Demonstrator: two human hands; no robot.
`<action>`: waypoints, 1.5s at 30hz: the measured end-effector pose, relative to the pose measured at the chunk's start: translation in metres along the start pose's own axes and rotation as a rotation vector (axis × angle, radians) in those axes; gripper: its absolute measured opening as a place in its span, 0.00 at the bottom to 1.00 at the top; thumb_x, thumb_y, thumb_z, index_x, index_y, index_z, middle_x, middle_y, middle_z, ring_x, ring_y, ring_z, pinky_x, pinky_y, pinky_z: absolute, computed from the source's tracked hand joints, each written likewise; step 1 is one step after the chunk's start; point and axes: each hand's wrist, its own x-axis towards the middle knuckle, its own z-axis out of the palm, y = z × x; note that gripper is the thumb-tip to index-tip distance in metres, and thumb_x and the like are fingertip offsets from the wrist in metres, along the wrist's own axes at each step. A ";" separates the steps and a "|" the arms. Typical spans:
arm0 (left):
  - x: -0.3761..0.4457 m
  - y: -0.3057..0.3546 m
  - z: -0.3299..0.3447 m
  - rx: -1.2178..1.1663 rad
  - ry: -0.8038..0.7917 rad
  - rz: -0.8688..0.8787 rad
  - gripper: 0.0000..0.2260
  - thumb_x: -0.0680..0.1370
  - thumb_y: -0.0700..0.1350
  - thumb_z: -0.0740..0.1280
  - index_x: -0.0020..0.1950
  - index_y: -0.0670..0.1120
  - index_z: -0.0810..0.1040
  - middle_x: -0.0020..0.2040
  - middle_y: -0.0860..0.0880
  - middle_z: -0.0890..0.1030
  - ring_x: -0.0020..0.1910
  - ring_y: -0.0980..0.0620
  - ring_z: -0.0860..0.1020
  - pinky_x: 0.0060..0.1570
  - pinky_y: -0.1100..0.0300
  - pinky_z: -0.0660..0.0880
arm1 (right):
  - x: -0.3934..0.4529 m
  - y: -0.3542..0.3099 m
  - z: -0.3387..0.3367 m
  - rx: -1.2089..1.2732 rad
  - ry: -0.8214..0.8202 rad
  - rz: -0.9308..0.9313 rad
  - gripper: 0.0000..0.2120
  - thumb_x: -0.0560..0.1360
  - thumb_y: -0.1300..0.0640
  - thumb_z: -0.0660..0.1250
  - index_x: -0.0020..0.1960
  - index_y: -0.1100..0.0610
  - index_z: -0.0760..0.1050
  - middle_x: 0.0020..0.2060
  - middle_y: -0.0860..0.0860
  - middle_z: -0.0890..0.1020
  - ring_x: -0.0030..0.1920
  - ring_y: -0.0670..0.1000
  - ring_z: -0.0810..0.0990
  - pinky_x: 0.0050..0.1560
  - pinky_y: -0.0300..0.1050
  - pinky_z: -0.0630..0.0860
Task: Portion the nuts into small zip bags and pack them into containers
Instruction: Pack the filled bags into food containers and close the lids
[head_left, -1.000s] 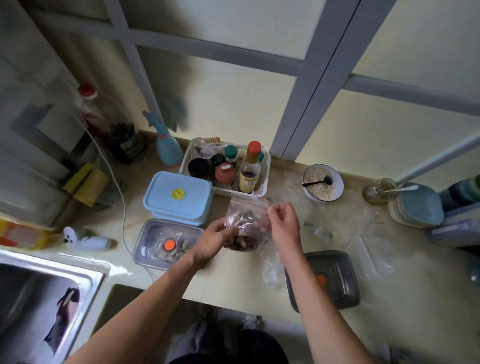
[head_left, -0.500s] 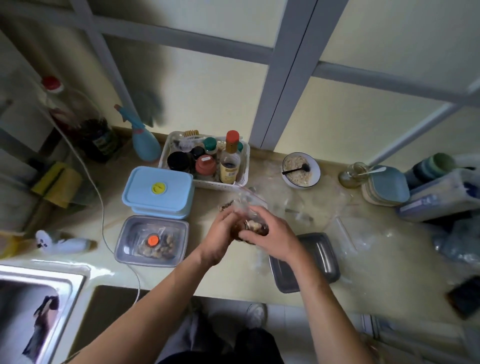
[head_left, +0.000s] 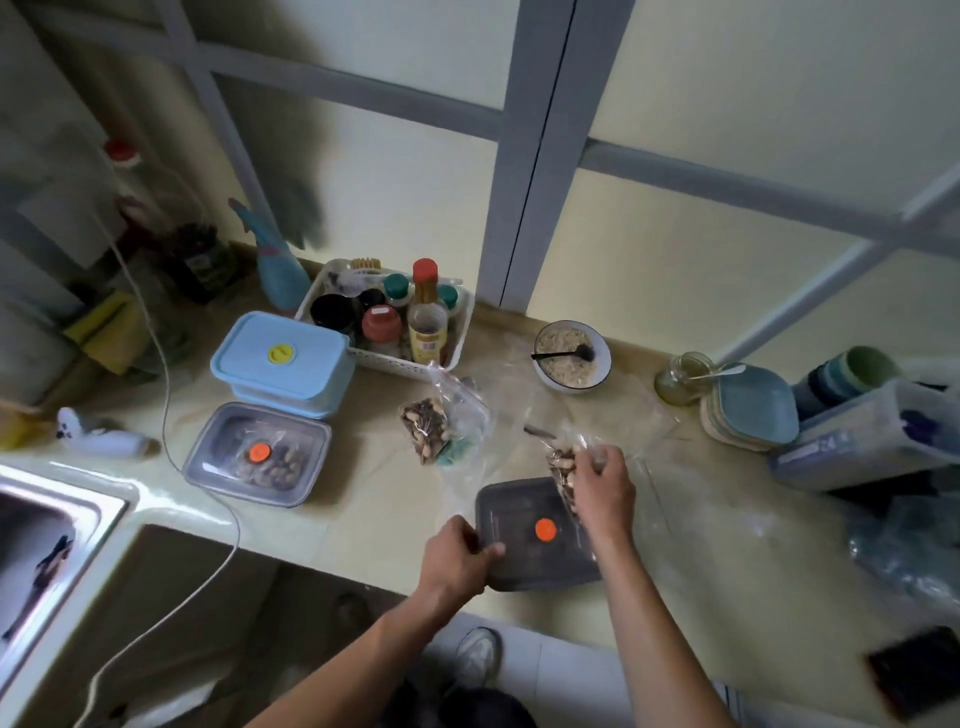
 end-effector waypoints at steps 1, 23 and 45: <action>-0.001 0.000 0.000 0.015 0.037 0.027 0.14 0.74 0.48 0.74 0.43 0.44 0.71 0.34 0.45 0.83 0.28 0.49 0.82 0.35 0.52 0.80 | 0.002 0.003 -0.002 0.003 -0.007 -0.014 0.12 0.81 0.54 0.63 0.62 0.57 0.76 0.57 0.58 0.84 0.60 0.63 0.80 0.56 0.51 0.73; -0.004 -0.123 -0.139 -0.500 0.304 -0.102 0.15 0.83 0.41 0.64 0.38 0.47 0.66 0.31 0.53 0.65 0.33 0.55 0.62 0.33 0.58 0.59 | -0.016 -0.050 0.141 -0.118 -0.380 -0.273 0.11 0.80 0.55 0.67 0.61 0.54 0.71 0.56 0.51 0.81 0.52 0.56 0.82 0.52 0.54 0.82; 0.052 -0.118 -0.148 -0.356 0.345 0.033 0.13 0.83 0.40 0.60 0.40 0.39 0.77 0.36 0.45 0.80 0.36 0.49 0.75 0.43 0.46 0.75 | -0.132 -0.012 0.218 -0.475 -0.426 -0.942 0.10 0.73 0.54 0.62 0.50 0.54 0.80 0.53 0.52 0.77 0.55 0.56 0.76 0.59 0.55 0.76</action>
